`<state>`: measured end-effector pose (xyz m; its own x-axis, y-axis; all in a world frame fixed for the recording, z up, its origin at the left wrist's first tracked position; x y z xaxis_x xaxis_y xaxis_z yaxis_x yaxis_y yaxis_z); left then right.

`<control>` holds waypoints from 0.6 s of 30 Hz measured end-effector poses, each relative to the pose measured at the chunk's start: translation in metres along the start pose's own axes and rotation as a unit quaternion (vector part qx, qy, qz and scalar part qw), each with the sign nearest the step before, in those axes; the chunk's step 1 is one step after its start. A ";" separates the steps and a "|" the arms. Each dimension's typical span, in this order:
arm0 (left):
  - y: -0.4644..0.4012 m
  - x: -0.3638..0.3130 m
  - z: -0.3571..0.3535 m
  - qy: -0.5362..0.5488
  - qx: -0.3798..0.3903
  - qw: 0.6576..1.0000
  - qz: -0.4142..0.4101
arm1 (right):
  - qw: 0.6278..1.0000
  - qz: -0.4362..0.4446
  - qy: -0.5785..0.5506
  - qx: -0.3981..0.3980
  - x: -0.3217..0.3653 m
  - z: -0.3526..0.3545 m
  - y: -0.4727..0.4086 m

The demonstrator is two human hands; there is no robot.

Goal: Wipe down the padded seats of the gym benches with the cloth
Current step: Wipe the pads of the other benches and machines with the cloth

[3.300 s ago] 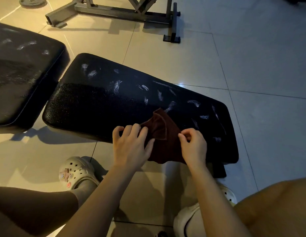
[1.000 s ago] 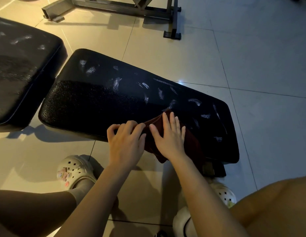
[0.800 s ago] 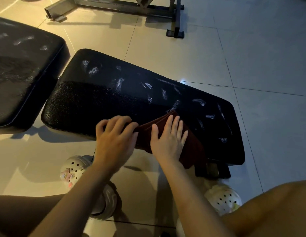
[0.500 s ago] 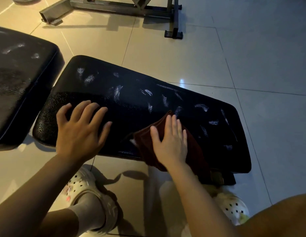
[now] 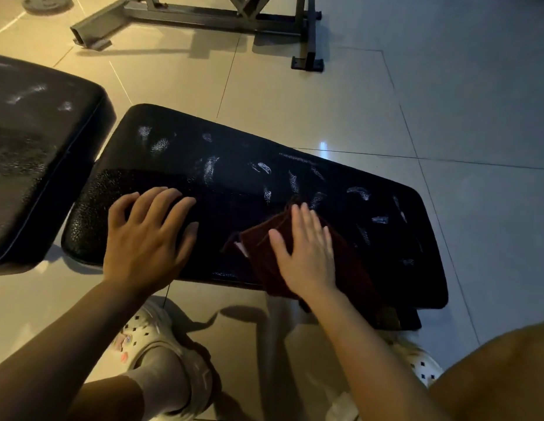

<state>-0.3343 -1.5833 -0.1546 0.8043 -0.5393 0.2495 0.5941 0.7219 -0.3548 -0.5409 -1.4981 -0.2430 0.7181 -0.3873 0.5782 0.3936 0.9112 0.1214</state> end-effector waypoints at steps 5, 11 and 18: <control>-0.002 -0.003 0.002 0.012 0.009 1.000 0.013 | 0.989 -0.141 0.017 -0.028 -0.042 0.018 -0.004; -0.003 -0.003 0.000 0.002 0.018 1.000 0.014 | 0.999 0.048 -0.005 0.010 0.048 -0.013 0.016; 0.000 -0.001 0.004 0.018 0.010 0.999 0.024 | 0.994 -0.110 0.017 -0.013 -0.035 0.013 -0.008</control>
<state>-0.3349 -1.5806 -0.1512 0.8314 -0.5186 0.1998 0.5550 0.7560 -0.3471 -0.5769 -1.4897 -0.2539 0.6321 -0.5817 0.5120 0.5579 0.8001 0.2204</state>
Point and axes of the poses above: each hand's wrist, its own y-axis away from the middle knuckle, its own z-axis out of the back of the hand, x = y × z, the point moved 6 cm from there along -y, towards the middle knuckle, and after that the axes turned 9 degrees about -y, right-handed, at the moved point
